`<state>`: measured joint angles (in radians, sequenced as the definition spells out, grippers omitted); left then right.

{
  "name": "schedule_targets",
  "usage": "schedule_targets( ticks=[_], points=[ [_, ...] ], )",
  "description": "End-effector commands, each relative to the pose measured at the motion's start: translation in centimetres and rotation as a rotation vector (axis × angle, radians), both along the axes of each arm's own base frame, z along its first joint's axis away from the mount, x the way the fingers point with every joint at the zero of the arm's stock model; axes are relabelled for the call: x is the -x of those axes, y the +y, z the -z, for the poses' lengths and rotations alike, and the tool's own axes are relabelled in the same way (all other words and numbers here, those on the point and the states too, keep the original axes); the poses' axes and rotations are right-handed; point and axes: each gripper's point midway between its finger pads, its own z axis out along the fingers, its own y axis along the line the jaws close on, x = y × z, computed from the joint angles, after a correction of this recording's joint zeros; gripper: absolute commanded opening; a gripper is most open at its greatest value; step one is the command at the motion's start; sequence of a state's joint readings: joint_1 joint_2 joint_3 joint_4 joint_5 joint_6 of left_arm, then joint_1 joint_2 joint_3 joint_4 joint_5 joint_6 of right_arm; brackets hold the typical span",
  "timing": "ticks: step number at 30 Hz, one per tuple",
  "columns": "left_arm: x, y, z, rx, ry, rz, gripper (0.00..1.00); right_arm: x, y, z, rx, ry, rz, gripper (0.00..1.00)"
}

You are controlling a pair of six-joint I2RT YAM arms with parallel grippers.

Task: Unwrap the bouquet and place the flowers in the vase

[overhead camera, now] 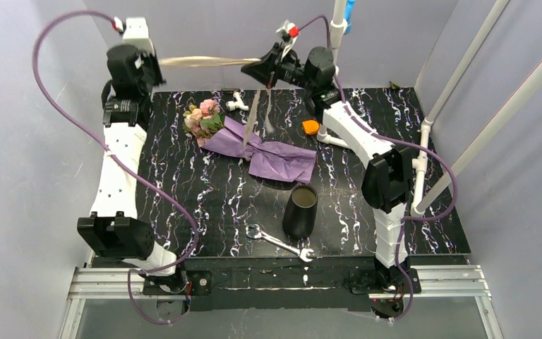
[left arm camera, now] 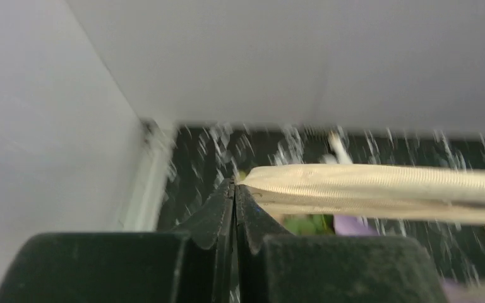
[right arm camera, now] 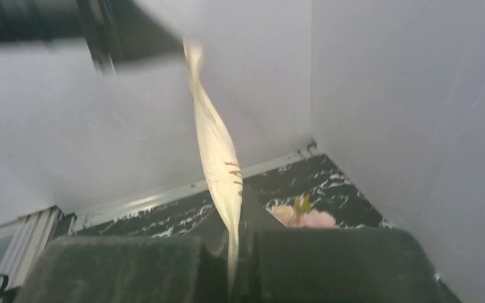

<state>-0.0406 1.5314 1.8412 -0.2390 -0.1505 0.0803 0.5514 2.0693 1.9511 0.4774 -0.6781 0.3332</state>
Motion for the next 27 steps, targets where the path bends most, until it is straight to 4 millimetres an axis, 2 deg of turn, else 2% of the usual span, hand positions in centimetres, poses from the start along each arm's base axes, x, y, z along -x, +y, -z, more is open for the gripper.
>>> schedule_targets(
  ticks=[1, 2, 3, 4, 5, 6, 7, 8, 10, 11, 14, 16, 18, 20, 23, 24, 26, 27],
  points=[
    [3.7, -1.5, 9.1, 0.121, 0.232, 0.168, 0.0, 0.0, -2.4, -9.1, -0.169, -0.106, 0.059, 0.01],
    [4.6, -3.3, 9.7, 0.142, 0.233, 0.278, 0.0, -0.1, -2.6, -10.0, -0.184, -0.112, 0.069, 0.01],
    [5.4, -4.9, 9.8, 0.155, 0.22, 0.373, 0.05, -0.1, -2.8, -11.0, -0.201, -0.123, 0.075, 0.01],
    [6.3, -6.3, 9.6, 0.163, 0.204, 0.458, 0.18, 0.0, -3.1, -12.1, -0.219, -0.132, 0.078, 0.01],
    [6.9, -7.2, 9.1, 0.169, 0.186, 0.514, 0.45, 0.1, -3.2, -13.0, -0.235, -0.14, 0.078, 0.01],
    [7.2, -7.8, 8.4, 0.184, 0.173, 0.545, 0.64, 0.3, -3.3, -13.8, -0.247, -0.153, 0.075, 0.01],
    [7.1, -8.0, 7.2, 0.201, 0.149, 0.548, 0.83, 0.4, -3.4, -14.5, -0.259, -0.164, 0.073, 0.01],
    [7.0, -8.2, 6.0, 0.227, 0.125, 0.557, 0.96, 0.5, -3.4, -15.0, -0.27, -0.166, 0.072, 0.01],
    [6.8, -9.5, 2.5, 0.258, 0.029, 0.63, 0.98, 0.5, -3.5, -15.6, -0.288, -0.161, 0.071, 0.01],
    [7.0, -10.6, 1.5, 0.277, 0.006, 0.69, 0.98, 0.5, -3.5, -15.9, -0.295, -0.156, 0.07, 0.01],
    [7.4, -14.3, -0.3, 0.271, -0.051, 0.829, 0.98, 0.7, -3.6, -16.3, -0.314, -0.149, 0.06, 0.01],
    [7.2, -15.6, -0.4, 0.213, -0.074, 0.886, 0.98, 0.6, -3.7, -16.3, -0.321, -0.136, 0.063, 0.01],
    [6.4, -15.7, -0.8, 0.191, -0.094, 0.886, 0.98, 0.2, -3.8, -16.3, -0.325, -0.132, 0.084, 0.01],
    [5.4, -14.5, -2.1, 0.158, -0.134, 0.841, 0.98, -0.2, -4.1, -16.4, -0.319, -0.146, 0.109, 0.01],
    [4.4, -12.3, -4.4, 0.25, -0.14, 0.829, 0.98, -1.1, -4.3, -15.6, -0.299, -0.122, 0.141, 0.01],
    [4.8, -12.7, -4.8, 0.272, -0.126, 0.89, 0.98, -1.2, -4.2, -15.2, -0.294, -0.109, 0.139, 0.01],
    [6.4, -16.6, -4.8, 0.267, -0.098, 1.045, 0.98, -1.4, -3.9, -14.3, -0.29, -0.082, 0.134, 0.01],
    [6.8, -18.2, -4.2, 0.242, -0.094, 1.062, 0.98, -1.5, -3.8, -14.1, -0.297, -0.067, 0.13, 0.01]
  ],
)
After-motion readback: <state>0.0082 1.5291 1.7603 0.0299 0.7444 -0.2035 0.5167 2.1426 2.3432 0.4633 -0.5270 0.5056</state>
